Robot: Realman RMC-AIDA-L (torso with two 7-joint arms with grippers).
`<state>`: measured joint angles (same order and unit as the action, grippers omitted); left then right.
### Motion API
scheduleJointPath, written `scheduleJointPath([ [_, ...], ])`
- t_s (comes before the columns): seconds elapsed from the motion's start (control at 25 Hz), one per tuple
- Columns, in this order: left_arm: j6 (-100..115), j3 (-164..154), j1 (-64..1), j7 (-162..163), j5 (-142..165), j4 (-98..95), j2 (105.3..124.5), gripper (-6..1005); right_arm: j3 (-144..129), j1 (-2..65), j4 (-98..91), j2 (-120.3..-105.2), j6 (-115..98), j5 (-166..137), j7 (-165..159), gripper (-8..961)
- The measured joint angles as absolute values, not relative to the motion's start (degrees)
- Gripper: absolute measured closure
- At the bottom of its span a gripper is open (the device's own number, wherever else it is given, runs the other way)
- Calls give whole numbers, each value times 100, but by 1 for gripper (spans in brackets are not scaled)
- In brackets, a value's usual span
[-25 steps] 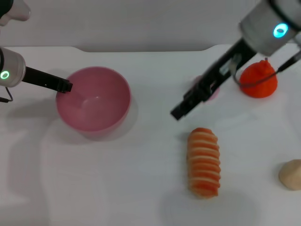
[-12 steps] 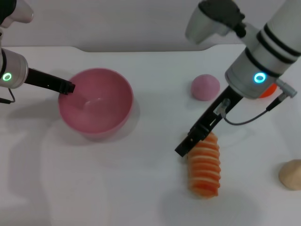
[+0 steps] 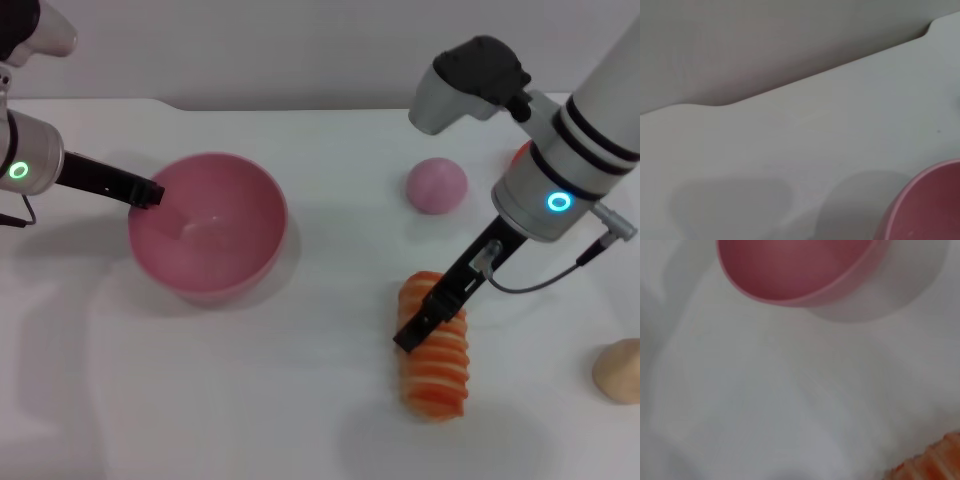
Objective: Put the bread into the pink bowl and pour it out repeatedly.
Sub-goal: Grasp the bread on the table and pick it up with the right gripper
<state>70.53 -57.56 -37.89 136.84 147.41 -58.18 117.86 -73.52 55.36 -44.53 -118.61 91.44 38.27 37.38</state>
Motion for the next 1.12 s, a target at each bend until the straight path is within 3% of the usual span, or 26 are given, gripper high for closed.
scheduleJointPath([
  [1.12, 7100, -5902, -3770, 13684, 14669, -5753, 11794, 953, -7367, 5354, -4007, -11877, 8741, 3531, 3749, 275],
])
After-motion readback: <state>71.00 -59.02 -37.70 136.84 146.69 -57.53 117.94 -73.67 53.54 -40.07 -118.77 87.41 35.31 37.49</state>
